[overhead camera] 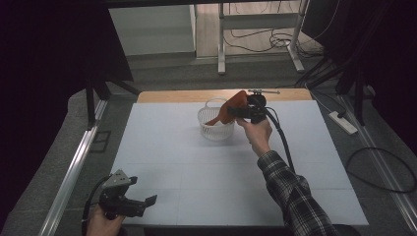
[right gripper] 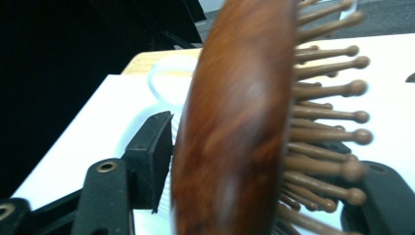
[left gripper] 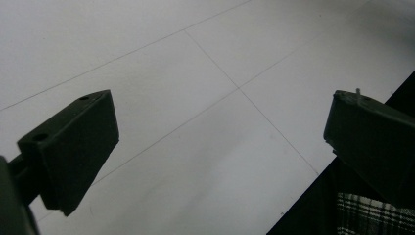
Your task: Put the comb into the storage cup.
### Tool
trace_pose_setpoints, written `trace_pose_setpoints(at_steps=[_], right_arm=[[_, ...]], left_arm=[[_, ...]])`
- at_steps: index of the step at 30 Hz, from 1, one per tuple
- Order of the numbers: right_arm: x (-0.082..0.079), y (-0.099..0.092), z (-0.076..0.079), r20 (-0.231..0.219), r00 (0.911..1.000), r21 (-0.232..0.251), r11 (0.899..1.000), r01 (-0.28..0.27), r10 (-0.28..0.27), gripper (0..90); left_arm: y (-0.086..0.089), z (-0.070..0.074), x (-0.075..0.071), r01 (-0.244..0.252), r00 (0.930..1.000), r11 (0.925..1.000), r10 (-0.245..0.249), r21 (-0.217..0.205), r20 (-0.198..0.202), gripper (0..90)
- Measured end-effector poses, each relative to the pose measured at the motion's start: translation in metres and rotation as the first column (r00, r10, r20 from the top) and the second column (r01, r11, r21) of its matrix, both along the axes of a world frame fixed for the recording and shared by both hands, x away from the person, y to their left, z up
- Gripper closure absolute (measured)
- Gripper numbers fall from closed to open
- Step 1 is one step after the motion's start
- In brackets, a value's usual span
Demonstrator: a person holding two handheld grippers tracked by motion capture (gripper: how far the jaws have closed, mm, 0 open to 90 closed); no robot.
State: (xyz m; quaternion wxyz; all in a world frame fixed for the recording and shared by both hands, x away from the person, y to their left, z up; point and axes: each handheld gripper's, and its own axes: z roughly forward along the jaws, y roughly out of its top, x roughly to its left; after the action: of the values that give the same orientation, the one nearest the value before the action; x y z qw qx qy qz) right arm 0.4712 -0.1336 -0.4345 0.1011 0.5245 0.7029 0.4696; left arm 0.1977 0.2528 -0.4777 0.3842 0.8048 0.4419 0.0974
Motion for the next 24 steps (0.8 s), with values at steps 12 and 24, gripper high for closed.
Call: trace_pose_setpoints(at_steps=[12, 24], right_arm=[[-0.0005, -0.0001, -0.0037, -0.005, 0.9998, -0.045, 0.999, -0.021, 0.021, 24.6], [-0.0034, 0.0003, -0.0005, 0.023, 0.9982, -0.098, 0.994, -0.054, 0.056, 17.9]], left_arm=[[-0.0001, -0.0001, 0.0001, -0.003, 1.0000, 1.0000, 0.003, -0.001, -0.001, 0.7], [0.0008, 0.0000, 0.0000, -0.004, 1.0000, 1.0000, 0.004, -0.005, -0.002, 0.7]])
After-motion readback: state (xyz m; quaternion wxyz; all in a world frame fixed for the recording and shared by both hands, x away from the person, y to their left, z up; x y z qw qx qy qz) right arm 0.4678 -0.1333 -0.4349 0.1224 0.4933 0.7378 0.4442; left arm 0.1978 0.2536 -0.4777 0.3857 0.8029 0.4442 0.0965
